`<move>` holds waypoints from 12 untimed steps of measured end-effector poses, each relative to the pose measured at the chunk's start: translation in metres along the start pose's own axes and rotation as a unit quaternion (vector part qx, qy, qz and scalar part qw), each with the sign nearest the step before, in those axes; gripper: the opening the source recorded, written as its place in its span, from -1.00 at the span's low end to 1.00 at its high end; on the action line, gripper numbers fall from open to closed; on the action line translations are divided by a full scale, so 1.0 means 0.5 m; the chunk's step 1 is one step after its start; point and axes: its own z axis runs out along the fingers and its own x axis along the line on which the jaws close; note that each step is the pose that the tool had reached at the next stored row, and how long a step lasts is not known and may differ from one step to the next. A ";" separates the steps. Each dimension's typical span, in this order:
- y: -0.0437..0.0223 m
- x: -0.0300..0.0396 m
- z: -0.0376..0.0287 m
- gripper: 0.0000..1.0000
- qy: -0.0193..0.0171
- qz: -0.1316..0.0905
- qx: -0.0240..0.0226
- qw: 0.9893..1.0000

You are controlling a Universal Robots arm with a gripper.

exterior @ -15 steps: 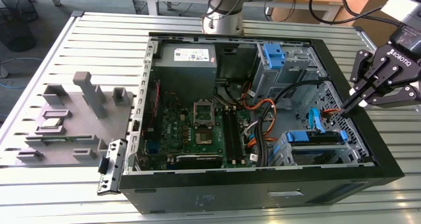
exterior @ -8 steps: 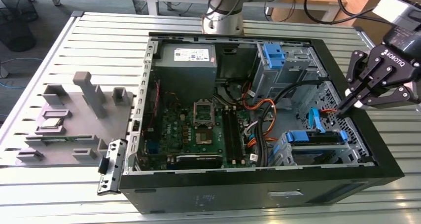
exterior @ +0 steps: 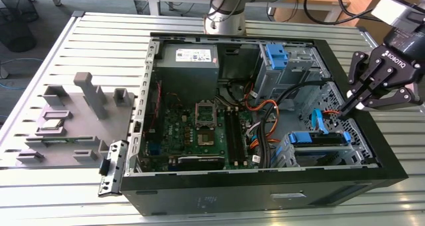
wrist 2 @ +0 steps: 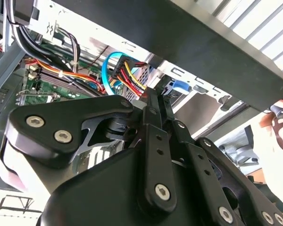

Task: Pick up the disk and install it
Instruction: 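Insert the second disk wire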

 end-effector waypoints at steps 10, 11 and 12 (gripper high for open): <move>0.012 0.005 0.004 -0.66 0.002 -0.006 0.021 1.000; 0.013 0.005 0.005 -0.66 0.002 -0.006 0.022 1.000; 0.015 0.006 0.005 -0.66 0.002 -0.006 0.024 1.000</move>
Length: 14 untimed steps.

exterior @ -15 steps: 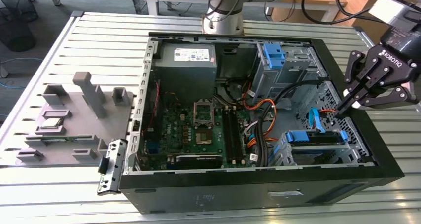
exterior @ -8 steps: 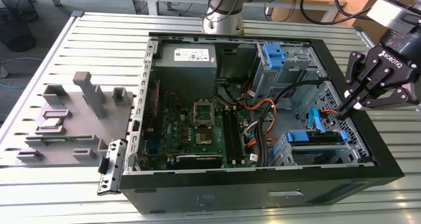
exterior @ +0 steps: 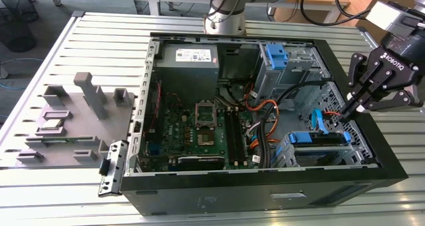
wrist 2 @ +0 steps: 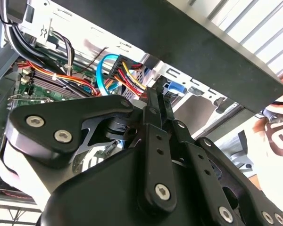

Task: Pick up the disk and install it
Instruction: 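Insert the second disk wire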

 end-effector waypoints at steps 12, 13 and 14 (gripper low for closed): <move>0.019 0.006 0.005 -0.66 0.001 -0.006 0.020 1.000; 0.020 0.007 0.006 -0.66 0.001 -0.006 0.022 1.000; 0.022 0.007 0.006 -0.66 0.001 -0.007 0.024 1.000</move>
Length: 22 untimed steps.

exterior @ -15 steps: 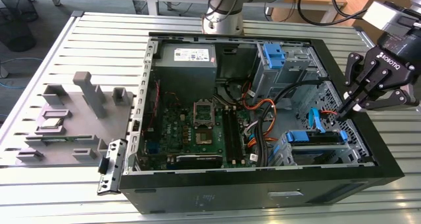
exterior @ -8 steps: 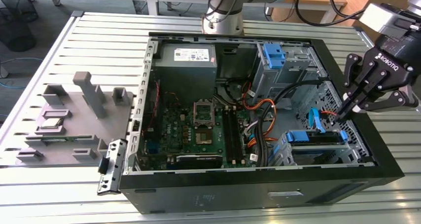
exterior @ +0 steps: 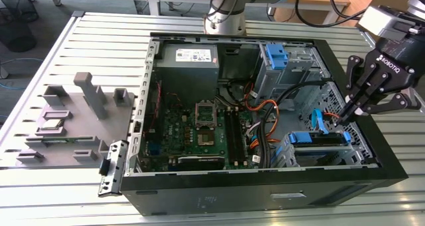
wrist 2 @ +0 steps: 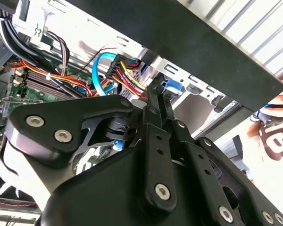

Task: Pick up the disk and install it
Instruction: 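Insert the second disk wire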

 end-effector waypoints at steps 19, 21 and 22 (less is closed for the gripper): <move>0.031 0.011 0.008 -0.66 0.001 -0.009 0.031 0.999; 0.034 0.012 0.008 -0.66 0.002 -0.010 0.034 0.999; 0.035 0.013 0.009 -0.66 0.002 -0.010 0.035 0.999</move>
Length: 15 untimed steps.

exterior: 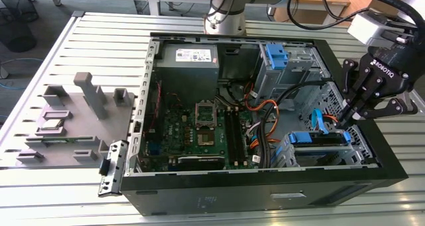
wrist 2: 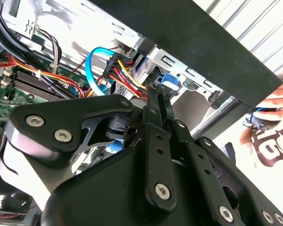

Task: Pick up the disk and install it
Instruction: 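Insert the second disk wire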

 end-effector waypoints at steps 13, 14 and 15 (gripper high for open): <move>0.019 0.007 0.003 -0.66 0.000 -0.007 0.021 1.000; 0.020 0.007 0.004 -0.66 0.000 -0.008 0.023 1.000; 0.022 0.007 0.004 -0.66 0.000 -0.008 0.024 1.000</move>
